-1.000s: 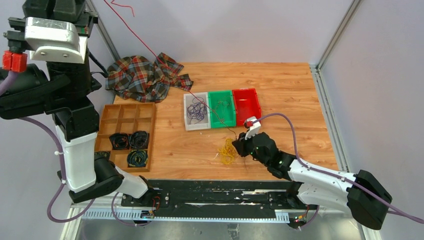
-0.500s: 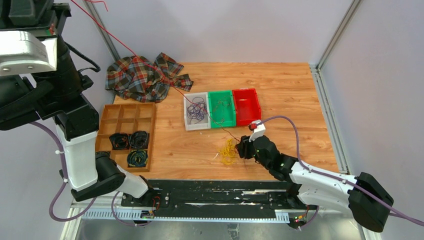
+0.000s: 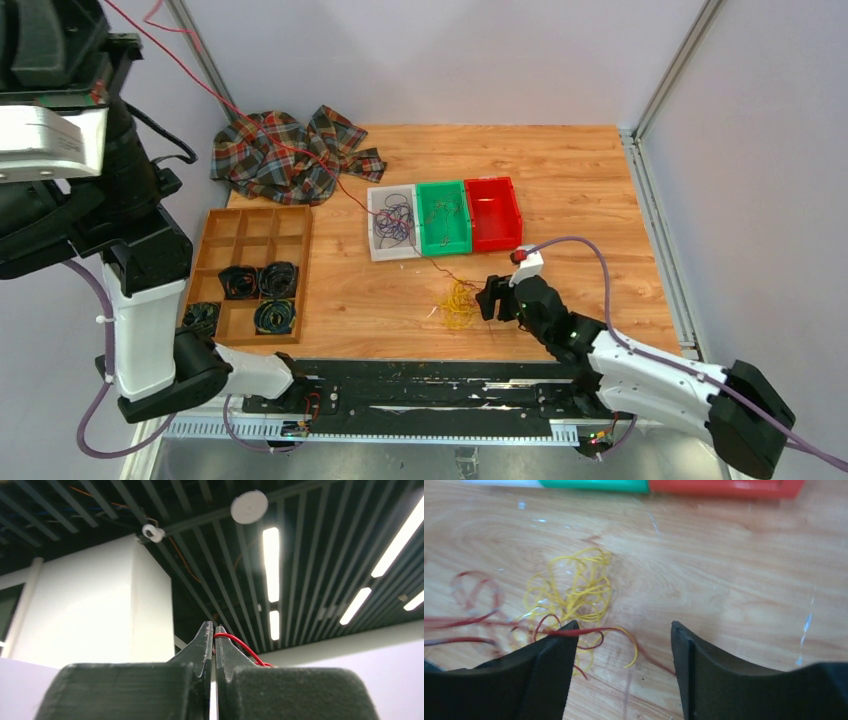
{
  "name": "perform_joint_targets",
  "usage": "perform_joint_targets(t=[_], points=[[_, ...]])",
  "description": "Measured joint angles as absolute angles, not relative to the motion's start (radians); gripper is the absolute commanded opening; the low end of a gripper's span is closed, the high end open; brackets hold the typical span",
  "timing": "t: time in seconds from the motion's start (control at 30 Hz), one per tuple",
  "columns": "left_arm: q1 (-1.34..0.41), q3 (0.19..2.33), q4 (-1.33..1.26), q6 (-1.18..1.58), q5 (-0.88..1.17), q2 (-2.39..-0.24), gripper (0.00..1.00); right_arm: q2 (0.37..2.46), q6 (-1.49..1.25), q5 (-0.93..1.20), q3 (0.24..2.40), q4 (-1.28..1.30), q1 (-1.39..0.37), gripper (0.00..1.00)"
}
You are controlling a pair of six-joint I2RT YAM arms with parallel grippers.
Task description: Untangle the cables
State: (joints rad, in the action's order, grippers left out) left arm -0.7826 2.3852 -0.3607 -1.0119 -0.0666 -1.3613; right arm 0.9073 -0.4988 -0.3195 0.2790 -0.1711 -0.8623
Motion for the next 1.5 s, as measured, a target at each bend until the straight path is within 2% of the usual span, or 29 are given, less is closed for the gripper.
perform_joint_targets(t=[0.23, 0.4, 0.6, 0.87, 1.1, 1.4, 1.5], points=[[-0.783, 2.21, -0.331, -0.975, -0.059, -1.311, 0.0, 0.688, -0.379, -0.119, 0.324, -0.176, -0.862, 0.78], [-0.783, 2.163, -0.284, -0.965, -0.056, -1.326, 0.0, 0.682, -0.289, 0.068, 0.446, -0.187, -0.862, 0.79], [-0.783, 2.152, -0.243, -0.964, -0.056, -1.346, 0.01, 0.828, -0.23, 0.215, 0.546, -0.25, -0.862, 0.8], [-0.783, 2.193, -0.226, -0.968, -0.055, -1.346, 0.0, 1.114, -0.218, 0.343, 0.572, -0.346, -0.875, 0.79], [-0.783, 2.2, -0.221, -0.973, -0.05, -1.34, 0.0, 1.298, -0.195, 0.375, 0.675, -0.404, -0.969, 0.7], [-0.783, 2.211, -0.203, -0.977, -0.044, -1.339, 0.0, 1.455, -0.182, 0.284, 0.728, -0.492, -0.987, 0.63], [-0.783, 2.211, -0.194, -0.984, -0.044, -1.335, 0.0, 1.502, -0.179, 0.282, 0.766, -0.523, -0.997, 0.57]])
